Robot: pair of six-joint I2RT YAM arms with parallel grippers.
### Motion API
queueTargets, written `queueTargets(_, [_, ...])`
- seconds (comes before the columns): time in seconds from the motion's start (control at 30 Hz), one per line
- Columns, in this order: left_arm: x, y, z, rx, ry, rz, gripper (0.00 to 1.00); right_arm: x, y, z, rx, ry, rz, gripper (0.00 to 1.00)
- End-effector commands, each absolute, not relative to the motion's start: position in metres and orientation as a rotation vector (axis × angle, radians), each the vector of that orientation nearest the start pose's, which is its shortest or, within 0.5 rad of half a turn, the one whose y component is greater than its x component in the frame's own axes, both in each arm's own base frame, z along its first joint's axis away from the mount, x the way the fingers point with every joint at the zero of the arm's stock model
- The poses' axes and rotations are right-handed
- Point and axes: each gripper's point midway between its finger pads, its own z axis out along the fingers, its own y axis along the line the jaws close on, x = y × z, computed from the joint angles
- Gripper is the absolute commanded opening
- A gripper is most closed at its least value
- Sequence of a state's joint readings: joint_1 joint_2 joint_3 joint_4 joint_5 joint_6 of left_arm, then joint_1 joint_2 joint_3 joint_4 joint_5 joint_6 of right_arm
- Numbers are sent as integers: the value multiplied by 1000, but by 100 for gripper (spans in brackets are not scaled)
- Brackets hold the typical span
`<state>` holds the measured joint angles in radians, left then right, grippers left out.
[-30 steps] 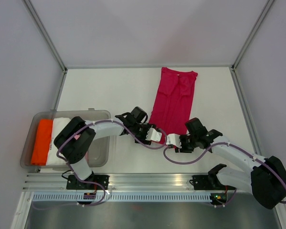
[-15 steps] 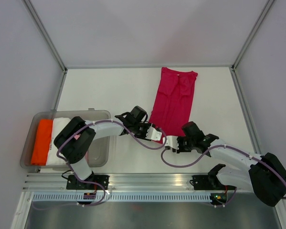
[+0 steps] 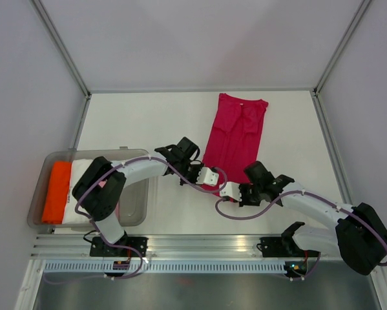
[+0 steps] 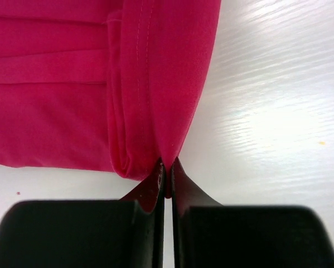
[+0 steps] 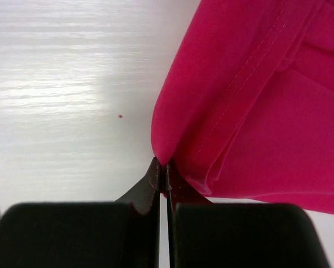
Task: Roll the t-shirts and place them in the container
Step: Roll the tshirt
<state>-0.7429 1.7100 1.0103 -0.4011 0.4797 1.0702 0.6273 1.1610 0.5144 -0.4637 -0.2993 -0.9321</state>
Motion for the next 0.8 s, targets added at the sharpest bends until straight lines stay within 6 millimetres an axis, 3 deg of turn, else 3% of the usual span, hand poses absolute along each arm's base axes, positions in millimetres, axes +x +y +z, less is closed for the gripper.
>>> queueTargets(0.0, [206,-276,61,2094,1603,-807,2,135,148,28,-2014,1886,537,0])
queueTargets(0.1, [184,-273,66,2109,1625,-945,2,125,146,37,-1983,1934,634,0])
queueTargets(0.17, [179,-275,68,2074,1696,-1001,2,129,160,51,-1907,1913,734,0])
queueTargets(0.23, [176,-276,65,2070,1729,-1057,2,140,164,52,-1859,1940,733,0])
queueTargets(0.57, [220,-282,57,2004,1860,-1156,2,183,162,43,-1671,2045,653,0])
queueTargets(0.7, [228,-282,57,1991,1889,-1188,2,199,165,44,-1557,2107,669,1])
queueTargets(0.77, [233,-282,58,1987,1892,-1185,2,205,161,46,-1510,2132,642,13])
